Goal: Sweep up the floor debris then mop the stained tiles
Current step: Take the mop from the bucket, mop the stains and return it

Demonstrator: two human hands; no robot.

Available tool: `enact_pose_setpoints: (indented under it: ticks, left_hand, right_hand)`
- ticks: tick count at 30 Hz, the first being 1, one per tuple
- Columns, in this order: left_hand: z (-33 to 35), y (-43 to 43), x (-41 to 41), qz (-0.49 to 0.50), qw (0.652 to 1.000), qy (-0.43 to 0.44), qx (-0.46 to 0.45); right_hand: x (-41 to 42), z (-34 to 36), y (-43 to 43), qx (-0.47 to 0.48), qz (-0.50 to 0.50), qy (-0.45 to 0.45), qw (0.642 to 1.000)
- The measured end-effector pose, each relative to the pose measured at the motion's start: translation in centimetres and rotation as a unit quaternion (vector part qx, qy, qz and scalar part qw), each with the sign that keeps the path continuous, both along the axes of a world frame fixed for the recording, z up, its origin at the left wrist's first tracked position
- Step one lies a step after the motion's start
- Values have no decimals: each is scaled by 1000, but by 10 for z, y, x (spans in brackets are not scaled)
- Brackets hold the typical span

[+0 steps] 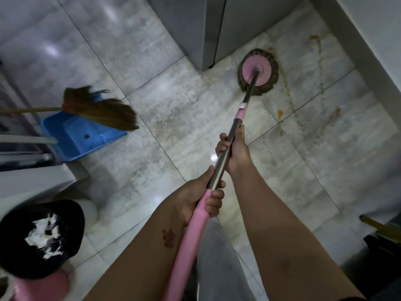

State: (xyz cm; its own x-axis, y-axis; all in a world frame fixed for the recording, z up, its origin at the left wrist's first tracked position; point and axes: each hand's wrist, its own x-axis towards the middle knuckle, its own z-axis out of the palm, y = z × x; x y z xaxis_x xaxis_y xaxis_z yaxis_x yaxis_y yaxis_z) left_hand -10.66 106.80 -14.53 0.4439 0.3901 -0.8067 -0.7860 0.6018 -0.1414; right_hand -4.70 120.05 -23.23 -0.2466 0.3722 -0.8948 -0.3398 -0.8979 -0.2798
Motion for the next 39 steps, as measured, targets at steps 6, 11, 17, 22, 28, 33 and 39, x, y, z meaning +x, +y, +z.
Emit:
enact_pose_setpoints:
  ticks: [6,11,17,22,28,33,39]
  left_hand:
    - [36,-80,-11,-27,998,-17,-48]
    - [46,-96,-13,-54,996,-1,-68]
    - [23,-30,-7,-81,995,26,-46]
    - [1,52,-11,-75,996,36,-21]
    - [3,31,-28,-96,994,52,-29]
    - [21,-55,-51,-128,988,71,-55]
    - [50,-124,-77,-176,974,104,-100]
  right_hand:
    - [-3,18,-94,-57,-27,42,997]
    - [-5,25,-119,-71,-36,39,996]
    - [-3,11,-45,-35,-2,-16,999]
    - [-12,-5,43,-11,37,-70,997]
    - [-25,-8,22,-9,19,-41,999]
    - [-43,6,-70,-30,0,-29,999]
    - [-62,30,-154,-54,-29,-13,998]
